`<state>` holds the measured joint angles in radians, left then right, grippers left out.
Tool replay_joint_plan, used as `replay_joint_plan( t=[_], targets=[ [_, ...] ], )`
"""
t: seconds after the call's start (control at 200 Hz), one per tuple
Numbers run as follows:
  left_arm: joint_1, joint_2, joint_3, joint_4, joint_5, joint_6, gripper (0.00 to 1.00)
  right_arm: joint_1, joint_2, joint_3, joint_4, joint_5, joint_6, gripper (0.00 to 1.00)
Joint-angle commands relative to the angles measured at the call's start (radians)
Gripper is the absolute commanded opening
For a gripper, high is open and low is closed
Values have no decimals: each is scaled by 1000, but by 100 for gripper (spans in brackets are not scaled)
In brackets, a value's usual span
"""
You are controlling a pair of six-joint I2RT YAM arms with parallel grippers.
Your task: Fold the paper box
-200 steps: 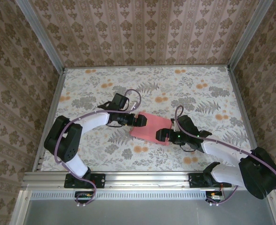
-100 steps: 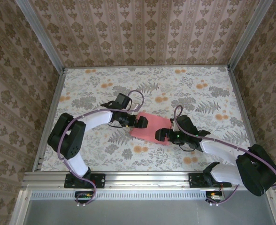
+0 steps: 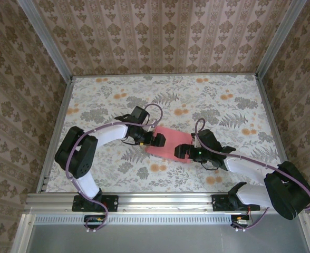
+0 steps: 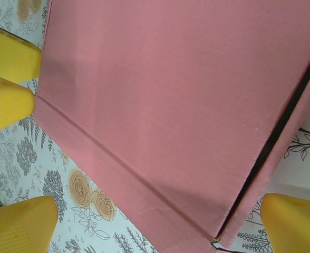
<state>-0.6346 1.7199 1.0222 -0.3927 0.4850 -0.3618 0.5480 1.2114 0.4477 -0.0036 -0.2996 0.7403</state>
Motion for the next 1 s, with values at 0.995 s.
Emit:
replay_joint_plan(
  t=[0.995],
  targets=[
    [-10, -203, -9, 35, 115, -50, 89, -14, -218, 129, -249, 42, -27, 100]
  ],
)
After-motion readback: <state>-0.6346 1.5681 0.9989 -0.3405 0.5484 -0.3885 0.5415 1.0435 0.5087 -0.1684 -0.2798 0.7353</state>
